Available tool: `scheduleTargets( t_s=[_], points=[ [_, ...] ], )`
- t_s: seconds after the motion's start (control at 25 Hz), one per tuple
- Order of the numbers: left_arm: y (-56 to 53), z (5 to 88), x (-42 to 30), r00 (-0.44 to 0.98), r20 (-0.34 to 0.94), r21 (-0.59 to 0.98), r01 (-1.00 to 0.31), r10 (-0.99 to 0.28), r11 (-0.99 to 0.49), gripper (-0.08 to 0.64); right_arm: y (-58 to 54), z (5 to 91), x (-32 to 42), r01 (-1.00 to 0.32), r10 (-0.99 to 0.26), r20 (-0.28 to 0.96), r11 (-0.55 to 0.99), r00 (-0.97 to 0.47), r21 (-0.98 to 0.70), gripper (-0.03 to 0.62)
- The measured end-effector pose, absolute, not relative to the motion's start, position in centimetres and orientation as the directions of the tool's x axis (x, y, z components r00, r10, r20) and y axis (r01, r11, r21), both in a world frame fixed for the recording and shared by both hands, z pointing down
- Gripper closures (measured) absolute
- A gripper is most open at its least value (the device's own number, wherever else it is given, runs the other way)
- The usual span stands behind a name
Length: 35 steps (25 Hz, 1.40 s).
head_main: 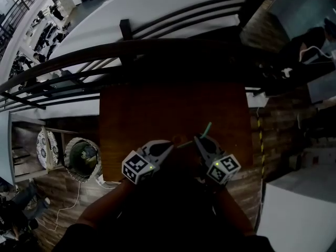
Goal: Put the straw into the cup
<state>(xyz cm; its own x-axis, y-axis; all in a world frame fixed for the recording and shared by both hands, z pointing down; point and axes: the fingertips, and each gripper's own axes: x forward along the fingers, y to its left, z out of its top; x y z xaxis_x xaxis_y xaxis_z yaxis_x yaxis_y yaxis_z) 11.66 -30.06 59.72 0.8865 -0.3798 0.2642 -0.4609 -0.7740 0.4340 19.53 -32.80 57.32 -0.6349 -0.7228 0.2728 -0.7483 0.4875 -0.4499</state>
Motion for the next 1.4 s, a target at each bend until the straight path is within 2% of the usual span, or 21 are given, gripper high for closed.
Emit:
scheduleTargets(
  t_s=[0.92,1.4],
  points=[
    [-32.0,63.9,12.2,0.868,0.317,0.485,-0.495,-0.382,-0.721,0.549,-35.3,64.8,19.4,-0.76,-0.659,0.388,0.495,-0.644,-0.422,0.554],
    [-32.4,65.4,12.5,0.858,0.343,0.491,-0.51,-0.381,-0.706,0.549,-35.2,69.4,20.1,-0.771,-0.629,0.453,0.449,-0.632,-0.451,0.552]
  ],
)
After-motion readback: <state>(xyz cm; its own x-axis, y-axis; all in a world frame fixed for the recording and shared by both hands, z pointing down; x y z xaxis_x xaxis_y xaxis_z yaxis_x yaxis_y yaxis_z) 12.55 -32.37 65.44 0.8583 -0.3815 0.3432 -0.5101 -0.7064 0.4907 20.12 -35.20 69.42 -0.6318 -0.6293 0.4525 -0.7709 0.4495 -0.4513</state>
